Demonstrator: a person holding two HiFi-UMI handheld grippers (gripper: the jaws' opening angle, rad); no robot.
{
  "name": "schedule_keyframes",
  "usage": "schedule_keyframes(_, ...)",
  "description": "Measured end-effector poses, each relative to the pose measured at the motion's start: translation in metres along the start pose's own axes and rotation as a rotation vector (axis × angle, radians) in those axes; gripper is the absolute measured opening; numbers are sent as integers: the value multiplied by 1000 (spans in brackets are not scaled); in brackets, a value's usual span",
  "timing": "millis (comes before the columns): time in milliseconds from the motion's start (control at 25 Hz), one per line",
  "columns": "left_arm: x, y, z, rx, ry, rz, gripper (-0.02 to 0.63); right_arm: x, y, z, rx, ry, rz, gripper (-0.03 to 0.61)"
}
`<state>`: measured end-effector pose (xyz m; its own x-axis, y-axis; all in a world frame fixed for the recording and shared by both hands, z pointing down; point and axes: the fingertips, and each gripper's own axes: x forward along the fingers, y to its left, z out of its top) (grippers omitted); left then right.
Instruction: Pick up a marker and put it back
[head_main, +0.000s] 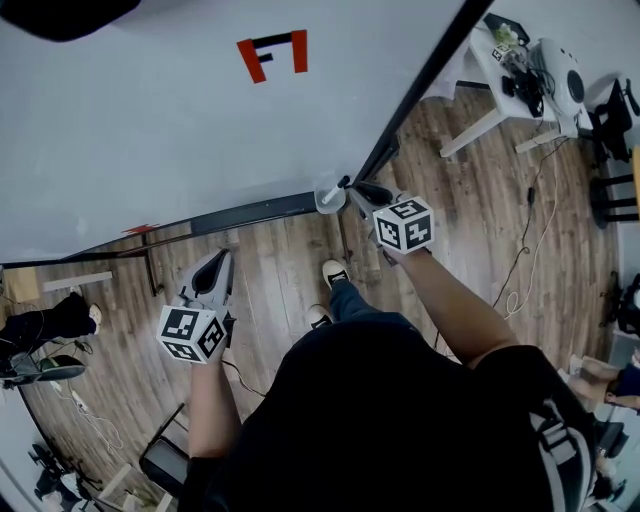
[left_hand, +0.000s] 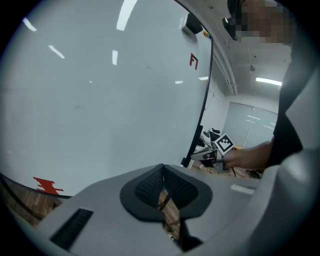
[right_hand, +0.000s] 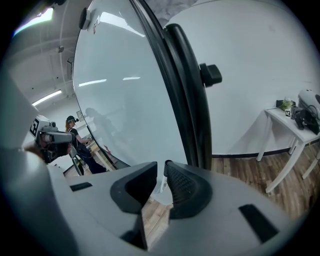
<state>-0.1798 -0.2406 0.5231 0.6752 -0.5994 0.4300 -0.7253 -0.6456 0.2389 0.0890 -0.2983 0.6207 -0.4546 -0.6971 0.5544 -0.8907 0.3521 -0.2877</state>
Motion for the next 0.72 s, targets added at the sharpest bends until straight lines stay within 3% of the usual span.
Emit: schedule_keyframes(720, 19, 19, -7, -30, 34, 6, 14, 40, -12, -15, 49, 55, 23, 81)
